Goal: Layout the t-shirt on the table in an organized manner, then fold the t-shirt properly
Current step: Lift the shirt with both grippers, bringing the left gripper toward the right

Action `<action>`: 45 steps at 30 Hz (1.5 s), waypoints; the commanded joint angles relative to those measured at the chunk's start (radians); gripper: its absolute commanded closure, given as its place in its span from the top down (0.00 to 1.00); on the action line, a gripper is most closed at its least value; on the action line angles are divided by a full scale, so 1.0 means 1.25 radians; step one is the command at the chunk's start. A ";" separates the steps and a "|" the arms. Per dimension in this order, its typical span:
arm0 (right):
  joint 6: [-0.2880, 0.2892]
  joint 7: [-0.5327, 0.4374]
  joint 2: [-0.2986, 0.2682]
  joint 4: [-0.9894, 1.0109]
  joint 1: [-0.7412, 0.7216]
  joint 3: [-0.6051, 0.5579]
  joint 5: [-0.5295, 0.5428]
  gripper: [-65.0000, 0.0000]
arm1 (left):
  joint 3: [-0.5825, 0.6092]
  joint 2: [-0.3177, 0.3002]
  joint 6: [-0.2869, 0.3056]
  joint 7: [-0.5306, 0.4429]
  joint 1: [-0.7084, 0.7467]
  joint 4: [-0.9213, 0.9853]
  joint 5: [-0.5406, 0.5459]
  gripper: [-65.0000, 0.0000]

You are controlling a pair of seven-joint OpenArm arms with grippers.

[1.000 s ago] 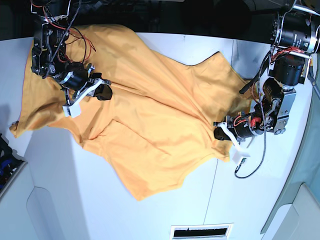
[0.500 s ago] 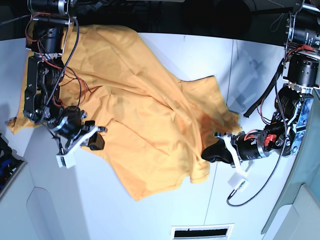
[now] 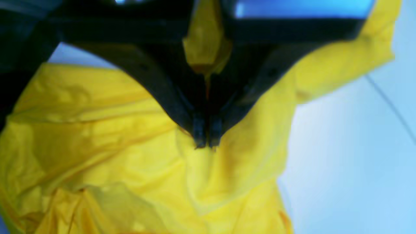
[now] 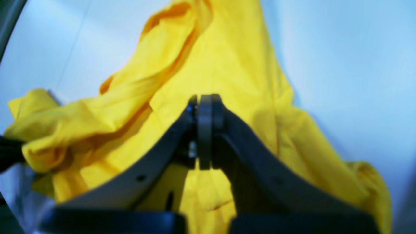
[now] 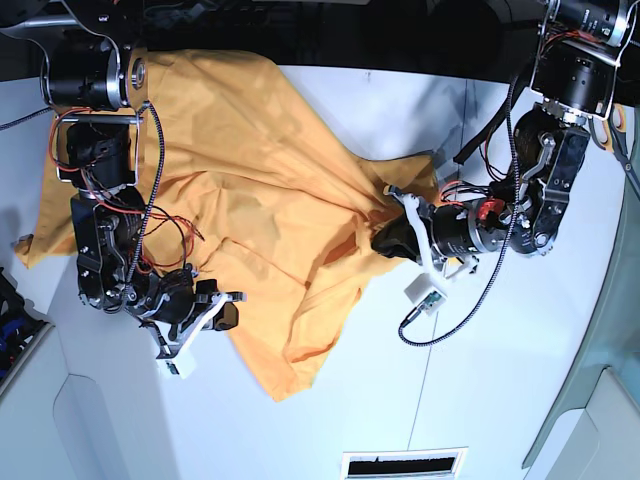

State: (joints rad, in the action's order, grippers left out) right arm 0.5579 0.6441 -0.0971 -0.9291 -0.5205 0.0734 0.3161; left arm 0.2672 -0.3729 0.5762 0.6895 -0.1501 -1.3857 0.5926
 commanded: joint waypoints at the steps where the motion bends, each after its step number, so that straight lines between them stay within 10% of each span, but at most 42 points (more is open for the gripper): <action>1: 0.005 -0.014 -0.003 -0.011 -0.024 -0.002 0.011 0.00 | -0.005 -0.015 0.003 -0.029 -0.024 -0.004 0.006 0.00; 9: 0.005 0.012 -0.004 -0.011 -0.024 -0.003 0.011 0.00 | -0.012 -0.056 -0.096 -0.109 -0.123 0.091 -0.099 0.00; 15: 0.005 0.012 -0.003 -0.011 -0.024 -0.003 0.026 0.00 | -0.012 -0.066 -0.079 -0.104 -0.146 0.118 -0.094 0.54; 27: 0.005 -0.011 -0.004 -0.011 0.012 -0.003 0.022 0.00 | -0.127 -0.120 -0.137 -0.052 -0.146 0.068 -0.048 0.54; 29: 0.005 -0.018 -0.004 -0.011 0.014 -0.003 0.022 0.00 | -0.151 -0.121 -0.093 -0.002 -0.145 0.063 0.042 0.53; 32: 0.005 -0.034 -0.004 -0.011 0.013 -0.003 0.015 0.00 | -0.144 -0.118 0.098 0.118 -0.121 0.020 0.259 0.51; 35: 0.005 -0.050 -0.004 -0.010 0.014 -0.003 -0.031 0.00 | -0.098 -0.117 0.098 0.150 -0.047 -0.084 0.355 0.32; 45: -0.003 -0.107 -0.004 0.105 -0.001 -0.032 -0.177 0.00 | 0.116 0.052 0.054 -0.007 0.096 -0.063 0.070 0.09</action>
State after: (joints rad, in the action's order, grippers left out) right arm 0.5556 0.5140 -0.0986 -0.7830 -0.4927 0.0345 0.0895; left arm 0.4217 -0.2951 0.6472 0.7006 -0.0090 -1.4467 0.6662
